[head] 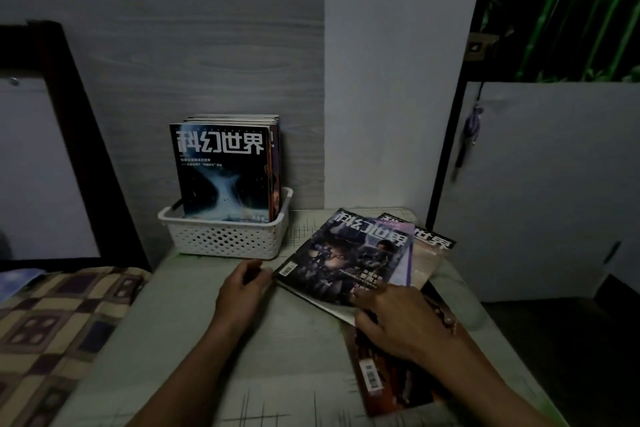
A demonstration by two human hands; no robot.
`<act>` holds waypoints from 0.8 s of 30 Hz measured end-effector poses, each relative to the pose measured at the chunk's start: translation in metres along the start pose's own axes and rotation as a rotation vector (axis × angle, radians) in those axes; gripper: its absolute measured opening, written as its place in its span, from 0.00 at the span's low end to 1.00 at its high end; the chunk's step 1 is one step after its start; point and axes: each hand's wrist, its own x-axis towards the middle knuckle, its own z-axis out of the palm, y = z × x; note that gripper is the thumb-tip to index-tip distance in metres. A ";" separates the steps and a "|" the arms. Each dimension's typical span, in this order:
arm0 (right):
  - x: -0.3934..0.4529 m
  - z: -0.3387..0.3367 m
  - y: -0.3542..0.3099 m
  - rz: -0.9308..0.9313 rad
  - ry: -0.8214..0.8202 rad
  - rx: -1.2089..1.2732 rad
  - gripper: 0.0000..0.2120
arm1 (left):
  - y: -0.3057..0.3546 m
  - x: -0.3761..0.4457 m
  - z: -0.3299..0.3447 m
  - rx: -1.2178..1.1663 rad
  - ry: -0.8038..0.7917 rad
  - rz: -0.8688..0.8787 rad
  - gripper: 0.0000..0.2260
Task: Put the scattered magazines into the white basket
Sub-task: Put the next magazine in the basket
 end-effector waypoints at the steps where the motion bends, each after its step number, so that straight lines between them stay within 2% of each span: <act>1: -0.005 -0.001 0.000 -0.017 -0.004 0.015 0.16 | 0.003 0.002 -0.001 -0.041 -0.021 -0.045 0.12; 4: -0.021 -0.009 0.001 -0.113 -0.029 0.055 0.17 | 0.011 0.004 -0.007 -0.178 -0.154 -0.173 0.11; 6: -0.034 -0.010 0.001 -0.098 -0.112 0.124 0.21 | 0.015 -0.001 -0.009 -0.105 -0.273 -0.183 0.13; 9: -0.055 -0.002 -0.001 0.019 -0.171 0.385 0.20 | 0.018 -0.008 -0.007 -0.016 -0.416 -0.163 0.12; 12: -0.061 -0.003 -0.007 0.263 -0.059 0.799 0.13 | 0.013 -0.019 -0.003 -0.045 -0.479 -0.092 0.08; 14: -0.053 -0.003 -0.006 0.462 0.085 1.030 0.16 | 0.006 -0.027 -0.005 -0.107 -0.460 0.006 0.08; 16: -0.045 -0.007 -0.009 0.592 0.100 1.124 0.25 | -0.001 -0.037 -0.013 -0.190 -0.428 0.084 0.08; 17: -0.038 -0.009 -0.011 0.596 0.104 1.164 0.26 | -0.002 -0.043 -0.019 -0.245 -0.437 0.106 0.10; 19: -0.027 -0.014 -0.017 0.542 0.114 1.228 0.20 | -0.001 -0.051 -0.023 -0.293 -0.464 0.107 0.16; 20: -0.019 -0.021 -0.024 0.496 0.132 1.215 0.18 | 0.001 -0.055 -0.028 -0.311 -0.433 0.113 0.17; 24: 0.023 -0.045 -0.065 0.317 0.232 1.151 0.17 | 0.029 -0.053 -0.068 -0.345 -0.134 0.230 0.13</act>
